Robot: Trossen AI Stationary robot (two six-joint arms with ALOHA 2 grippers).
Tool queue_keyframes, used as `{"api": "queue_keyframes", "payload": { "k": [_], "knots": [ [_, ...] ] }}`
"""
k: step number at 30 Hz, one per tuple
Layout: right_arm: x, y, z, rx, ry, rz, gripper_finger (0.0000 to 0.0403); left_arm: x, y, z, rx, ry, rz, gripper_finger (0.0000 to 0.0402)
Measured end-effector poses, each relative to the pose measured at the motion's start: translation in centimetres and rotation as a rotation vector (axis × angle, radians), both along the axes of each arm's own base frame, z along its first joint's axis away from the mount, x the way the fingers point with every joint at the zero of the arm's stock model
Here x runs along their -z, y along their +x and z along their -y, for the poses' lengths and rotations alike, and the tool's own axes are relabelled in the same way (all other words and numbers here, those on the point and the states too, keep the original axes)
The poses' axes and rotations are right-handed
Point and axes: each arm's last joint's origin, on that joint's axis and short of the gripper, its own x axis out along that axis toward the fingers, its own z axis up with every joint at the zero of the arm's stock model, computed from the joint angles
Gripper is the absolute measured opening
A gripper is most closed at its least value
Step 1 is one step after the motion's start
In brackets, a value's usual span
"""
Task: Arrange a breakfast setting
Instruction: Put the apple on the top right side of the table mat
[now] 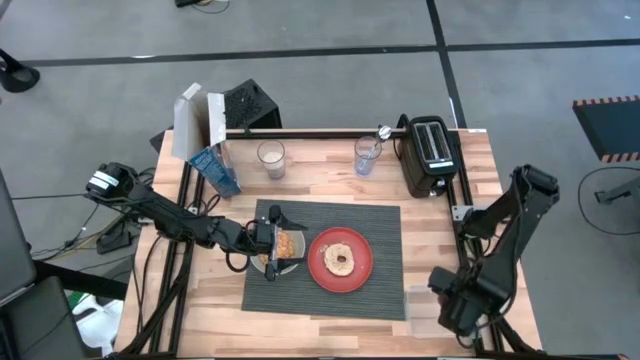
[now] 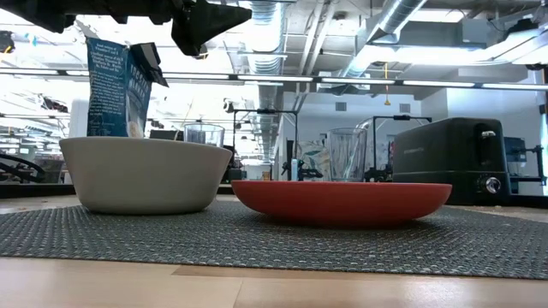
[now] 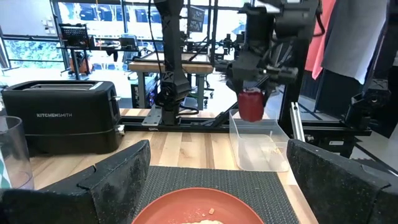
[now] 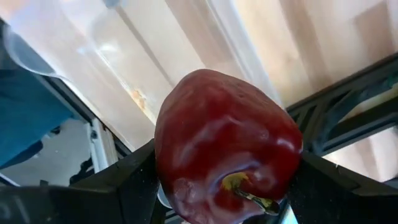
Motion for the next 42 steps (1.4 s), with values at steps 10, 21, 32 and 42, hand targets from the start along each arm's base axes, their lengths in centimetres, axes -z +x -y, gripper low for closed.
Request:
{"api": "queue_keyframes", "payload": {
  "k": [10,21,32,42],
  "knots": [
    [-3.8,3.3,3.0,-0.089,-0.026,0.123,0.0311,0.0,0.0,0.0,0.0,0.001,0.0,0.0364],
    [-4.1,7.9,8.3,-0.174,-0.14,0.207,0.0311,0.0,0.0,0.0,0.0,0.001,-0.001,0.0364],
    [-3.4,11.1,14.7,-0.205,-0.214,0.204,0.0311,0.0,0.0,0.0,0.0,0.001,-0.002,0.0364],
    [-0.3,11.7,19.1,-0.209,-0.226,0.153,0.0311,0.1,0.0,0.0,0.0,0.016,-0.012,0.0364]
  ]
}}
